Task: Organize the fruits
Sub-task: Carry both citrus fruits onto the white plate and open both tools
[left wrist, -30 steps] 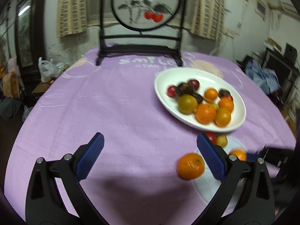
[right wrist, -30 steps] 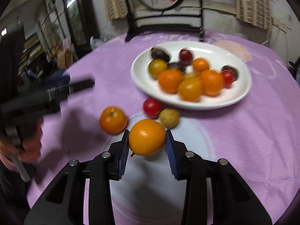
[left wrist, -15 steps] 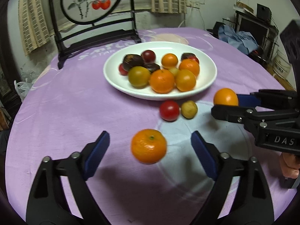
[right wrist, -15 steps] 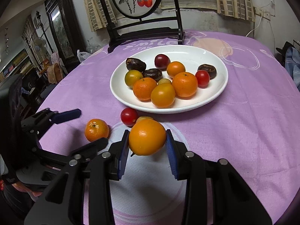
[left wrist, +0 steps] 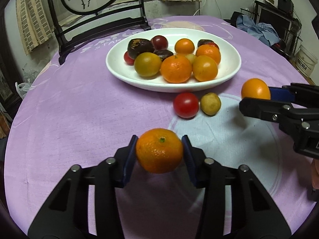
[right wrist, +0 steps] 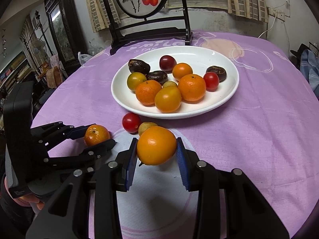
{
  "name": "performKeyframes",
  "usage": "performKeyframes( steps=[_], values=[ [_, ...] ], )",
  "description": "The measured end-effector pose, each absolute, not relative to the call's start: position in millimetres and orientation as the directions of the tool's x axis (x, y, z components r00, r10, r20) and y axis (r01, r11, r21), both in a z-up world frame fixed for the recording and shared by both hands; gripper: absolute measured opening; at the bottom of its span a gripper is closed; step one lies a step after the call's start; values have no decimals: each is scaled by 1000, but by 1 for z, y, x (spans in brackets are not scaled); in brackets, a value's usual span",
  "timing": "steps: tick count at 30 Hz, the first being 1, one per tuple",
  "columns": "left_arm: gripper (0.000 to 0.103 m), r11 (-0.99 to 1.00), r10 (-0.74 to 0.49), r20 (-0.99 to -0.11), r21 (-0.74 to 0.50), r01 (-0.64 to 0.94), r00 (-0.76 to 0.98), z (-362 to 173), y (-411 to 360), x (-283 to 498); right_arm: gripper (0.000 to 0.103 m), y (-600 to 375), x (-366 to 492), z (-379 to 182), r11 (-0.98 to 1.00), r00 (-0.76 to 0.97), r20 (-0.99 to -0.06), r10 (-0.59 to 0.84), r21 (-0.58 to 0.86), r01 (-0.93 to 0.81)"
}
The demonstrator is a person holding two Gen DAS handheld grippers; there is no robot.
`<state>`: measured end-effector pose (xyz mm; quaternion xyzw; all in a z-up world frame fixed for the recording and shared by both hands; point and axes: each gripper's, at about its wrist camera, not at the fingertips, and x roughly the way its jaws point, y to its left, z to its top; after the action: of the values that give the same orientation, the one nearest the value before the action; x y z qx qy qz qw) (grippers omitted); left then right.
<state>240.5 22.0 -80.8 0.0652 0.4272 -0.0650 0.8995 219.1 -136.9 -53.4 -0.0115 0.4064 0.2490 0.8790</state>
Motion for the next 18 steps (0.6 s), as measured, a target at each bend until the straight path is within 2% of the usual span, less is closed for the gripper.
performKeyframes(
  steps=[6, 12, 18],
  values=[
    [44, 988, -89, -768, 15, 156, 634, -72, 25, 238, 38, -137, 211, -45, 850, 556, -680, 478, 198, -488],
    [44, 986, -156, -660, -68, 149, 735, -22, 27, 246, 38, -143, 224, -13, 853, 663, -557, 501, 189, -486],
    [44, 985, -168, -584, -138, 107, 794, 12, 32, 307, 38, -149, 283, -6, 889, 715, -533, 453, 208, -408]
  ],
)
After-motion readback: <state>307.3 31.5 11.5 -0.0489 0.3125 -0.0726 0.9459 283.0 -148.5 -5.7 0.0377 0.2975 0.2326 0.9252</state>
